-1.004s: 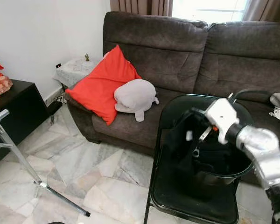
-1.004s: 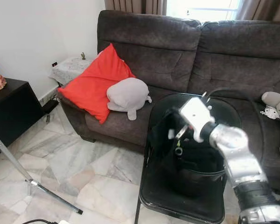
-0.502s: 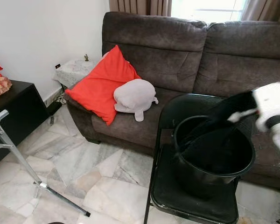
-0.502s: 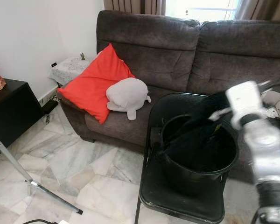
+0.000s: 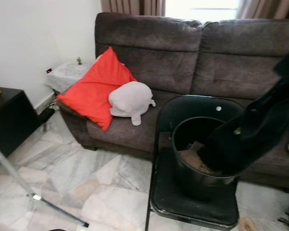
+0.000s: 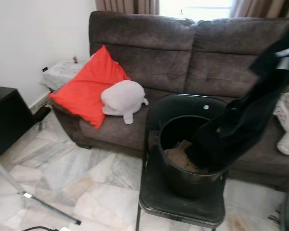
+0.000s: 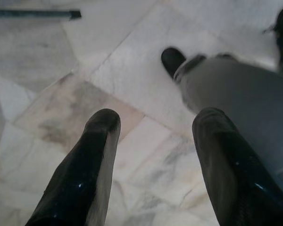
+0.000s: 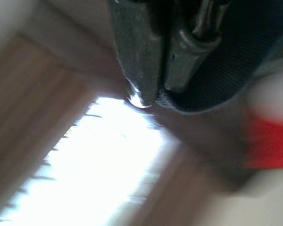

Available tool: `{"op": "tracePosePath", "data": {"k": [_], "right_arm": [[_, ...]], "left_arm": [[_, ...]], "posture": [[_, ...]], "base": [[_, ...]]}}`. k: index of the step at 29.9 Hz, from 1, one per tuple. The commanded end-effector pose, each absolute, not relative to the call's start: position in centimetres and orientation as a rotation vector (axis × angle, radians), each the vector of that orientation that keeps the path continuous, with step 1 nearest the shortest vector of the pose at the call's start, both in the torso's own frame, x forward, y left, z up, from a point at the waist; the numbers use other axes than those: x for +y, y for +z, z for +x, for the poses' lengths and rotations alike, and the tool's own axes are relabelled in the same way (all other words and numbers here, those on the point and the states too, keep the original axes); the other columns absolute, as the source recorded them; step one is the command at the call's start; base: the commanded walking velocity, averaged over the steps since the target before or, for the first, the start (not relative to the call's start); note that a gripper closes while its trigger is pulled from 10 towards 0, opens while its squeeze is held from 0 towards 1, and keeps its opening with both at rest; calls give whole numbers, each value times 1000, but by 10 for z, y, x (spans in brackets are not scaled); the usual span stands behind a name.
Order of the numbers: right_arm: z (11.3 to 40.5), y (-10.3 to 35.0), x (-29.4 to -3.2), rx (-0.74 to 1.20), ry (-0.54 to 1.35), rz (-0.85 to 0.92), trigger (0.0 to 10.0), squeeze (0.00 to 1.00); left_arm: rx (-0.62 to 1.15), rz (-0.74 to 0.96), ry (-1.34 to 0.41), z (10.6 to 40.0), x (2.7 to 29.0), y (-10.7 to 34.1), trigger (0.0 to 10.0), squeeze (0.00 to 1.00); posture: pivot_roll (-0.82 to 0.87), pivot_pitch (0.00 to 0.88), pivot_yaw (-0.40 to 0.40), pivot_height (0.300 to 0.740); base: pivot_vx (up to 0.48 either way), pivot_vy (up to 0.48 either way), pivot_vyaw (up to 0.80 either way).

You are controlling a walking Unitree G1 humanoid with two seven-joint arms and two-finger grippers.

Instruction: Hang hanger

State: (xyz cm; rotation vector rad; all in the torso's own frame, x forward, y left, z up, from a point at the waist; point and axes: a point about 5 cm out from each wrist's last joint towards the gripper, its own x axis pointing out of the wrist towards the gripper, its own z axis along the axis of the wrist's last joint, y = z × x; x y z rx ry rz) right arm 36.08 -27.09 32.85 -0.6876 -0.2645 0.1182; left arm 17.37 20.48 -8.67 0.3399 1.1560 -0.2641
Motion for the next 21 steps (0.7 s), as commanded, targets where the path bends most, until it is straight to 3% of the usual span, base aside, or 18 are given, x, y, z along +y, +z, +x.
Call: {"op": "tracePosePath", "data": {"k": [1,2,5,8,17,21], "right_arm": [[363,298,-237,-202,378,-728,0,0],[363,298,-237,-202,378,-728,0,0],[352,221,-205,-22,661,-732,0,0],[345,200,-201,26,726,-712,0,0],[330,201,-191,-15,833,-674,0,0],[335,203,-199,-29,748,-733,0,0]], "left_arm": [[1174,345,-251,169,210,-88,10000,0],[1174,345,-251,169,210,-88,10000,0],[1173,337,-242,168,209,-88,10000,0],[1173,336,-239,168,209,-88,10000,0],[1177,341,-245,168,210,-89,10000,0],[1175,346,-249,168,210,-88,10000,0]], "posture": [[-76,17,60,740],[-76,17,60,740],[-58,13,56,740],[-56,12,54,740],[-67,3,60,740],[-68,0,63,740]], "base": [[0,0,0],[0,0,0],[0,0,0],[0,0,0],[0,0,0],[0,0,0]]}}
